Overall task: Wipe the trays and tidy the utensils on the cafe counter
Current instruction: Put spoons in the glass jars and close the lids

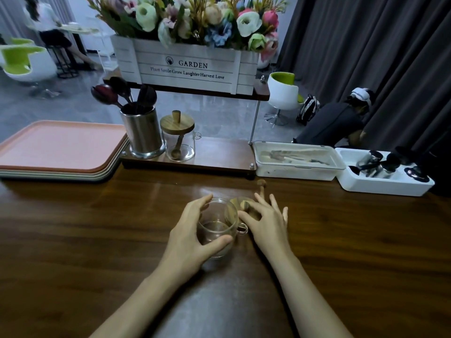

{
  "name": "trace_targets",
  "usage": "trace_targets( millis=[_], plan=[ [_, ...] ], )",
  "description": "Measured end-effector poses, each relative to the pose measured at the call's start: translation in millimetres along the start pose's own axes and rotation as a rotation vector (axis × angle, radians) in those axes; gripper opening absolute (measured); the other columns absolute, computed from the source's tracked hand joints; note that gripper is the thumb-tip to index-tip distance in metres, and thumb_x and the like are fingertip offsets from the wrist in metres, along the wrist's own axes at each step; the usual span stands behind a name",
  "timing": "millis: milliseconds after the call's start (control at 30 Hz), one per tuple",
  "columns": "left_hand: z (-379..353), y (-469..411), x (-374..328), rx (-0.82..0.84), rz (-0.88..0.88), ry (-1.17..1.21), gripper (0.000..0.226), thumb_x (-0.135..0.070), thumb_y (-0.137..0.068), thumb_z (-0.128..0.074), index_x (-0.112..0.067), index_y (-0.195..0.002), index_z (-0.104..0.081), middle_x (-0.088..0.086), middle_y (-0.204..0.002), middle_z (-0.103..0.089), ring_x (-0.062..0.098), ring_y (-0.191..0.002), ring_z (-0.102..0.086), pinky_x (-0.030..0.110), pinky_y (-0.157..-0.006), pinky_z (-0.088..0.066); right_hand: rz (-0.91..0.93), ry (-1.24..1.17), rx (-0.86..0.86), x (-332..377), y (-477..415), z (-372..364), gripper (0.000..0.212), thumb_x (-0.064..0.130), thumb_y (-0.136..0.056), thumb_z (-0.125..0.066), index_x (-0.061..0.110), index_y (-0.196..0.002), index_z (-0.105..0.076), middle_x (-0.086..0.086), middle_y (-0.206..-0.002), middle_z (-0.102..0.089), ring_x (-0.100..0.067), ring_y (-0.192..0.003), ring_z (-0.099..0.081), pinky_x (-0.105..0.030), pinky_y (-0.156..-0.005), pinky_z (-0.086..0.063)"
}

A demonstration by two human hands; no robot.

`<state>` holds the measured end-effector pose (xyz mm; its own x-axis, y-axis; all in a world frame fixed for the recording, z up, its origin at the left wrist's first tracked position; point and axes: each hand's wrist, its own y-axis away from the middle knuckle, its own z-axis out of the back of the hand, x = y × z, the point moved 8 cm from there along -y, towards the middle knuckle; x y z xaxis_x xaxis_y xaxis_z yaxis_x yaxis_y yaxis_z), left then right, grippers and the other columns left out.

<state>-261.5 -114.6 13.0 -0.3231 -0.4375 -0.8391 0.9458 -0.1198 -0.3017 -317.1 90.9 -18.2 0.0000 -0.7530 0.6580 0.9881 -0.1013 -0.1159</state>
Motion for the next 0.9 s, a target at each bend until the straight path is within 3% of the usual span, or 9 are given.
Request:
trace_targets(
  millis=[67,133,233,500,600,733,900],
  plan=[
    [-0.1,0.1,-0.4,0.001,0.002,0.005,0.087,-0.052,-0.071,-0.081,-0.033,-0.148,-0.043,-0.020,-0.143,-0.048,0.007,-0.137,-0.048,0.028,-0.111,-0.042,-0.013,-0.069,0.000,-5.2,-0.7,7.6,0.039,0.055,-0.088,-0.067,0.038,-0.123,-0.069,0.011,-0.152,-0.047,-0.018,-0.152,-0.022,-0.048,-0.122,-0.003],
    [-0.1,0.0,0.1,-0.002,0.004,0.011,0.087,-0.052,-0.071,-0.081,-0.033,-0.148,-0.043,-0.020,-0.143,-0.048,0.007,-0.137,-0.048,0.027,-0.111,-0.041,-0.050,-0.126,-0.094,-17.1,-2.5,19.9,0.036,0.047,-0.093,-0.065,0.029,-0.123,-0.071,0.005,-0.145,-0.056,-0.021,-0.147,-0.035,-0.043,-0.119,-0.020],
    [-0.8,0.3,0.1,-0.005,0.002,0.018,0.088,-0.051,-0.072,-0.082,-0.033,-0.148,-0.043,-0.021,-0.143,-0.048,0.007,-0.138,-0.047,0.027,-0.111,-0.040,-0.082,-0.019,-0.206,-30.0,-9.8,29.0,0.033,0.036,-0.093,-0.069,0.018,-0.121,-0.071,0.000,-0.130,-0.065,-0.026,-0.130,-0.051,-0.040,-0.104,-0.039],
    [-1.1,0.3,-0.8,-0.004,0.004,0.034,0.087,-0.049,-0.073,-0.083,-0.036,-0.148,-0.042,-0.023,-0.143,-0.047,0.004,-0.138,-0.046,0.027,-0.112,-0.040,-0.122,0.188,-0.138,-40.2,-29.0,28.1,0.037,0.047,-0.091,-0.069,0.027,-0.122,-0.071,0.008,-0.134,-0.060,-0.023,-0.126,-0.044,-0.039,-0.102,-0.036],
    [-1.0,0.5,-1.3,-0.012,0.007,0.037,0.087,-0.049,-0.072,-0.083,-0.035,-0.148,-0.042,-0.022,-0.143,-0.048,0.004,-0.138,-0.046,0.028,-0.111,-0.040,-0.118,0.195,-0.141,-39.8,-27.4,26.7,0.029,0.044,-0.091,-0.070,0.029,-0.116,-0.074,0.010,-0.134,-0.060,-0.021,-0.127,-0.043,-0.038,-0.101,-0.035],
    [-1.3,0.6,-1.8,-0.016,0.009,0.037,0.087,-0.049,-0.072,-0.083,-0.035,-0.148,-0.043,-0.022,-0.143,-0.048,0.004,-0.137,-0.047,0.029,-0.112,-0.041,-0.083,0.156,-0.207,-37.3,-24.3,32.0,0.019,0.035,-0.092,-0.071,0.026,-0.107,-0.077,0.009,-0.124,-0.067,-0.022,-0.119,-0.049,-0.038,-0.095,-0.039],
    [-1.7,1.2,-2.3,-0.015,0.006,0.036,0.086,-0.048,-0.073,-0.083,-0.036,-0.148,-0.042,-0.021,-0.143,-0.048,0.005,-0.138,-0.047,0.031,-0.112,-0.041,-0.069,0.064,-0.241,-35.3,-21.8,39.6,0.021,0.030,-0.098,-0.062,0.023,-0.114,-0.075,0.002,-0.109,-0.073,-0.025,-0.107,-0.059,-0.035,-0.083,-0.044]
  ],
)
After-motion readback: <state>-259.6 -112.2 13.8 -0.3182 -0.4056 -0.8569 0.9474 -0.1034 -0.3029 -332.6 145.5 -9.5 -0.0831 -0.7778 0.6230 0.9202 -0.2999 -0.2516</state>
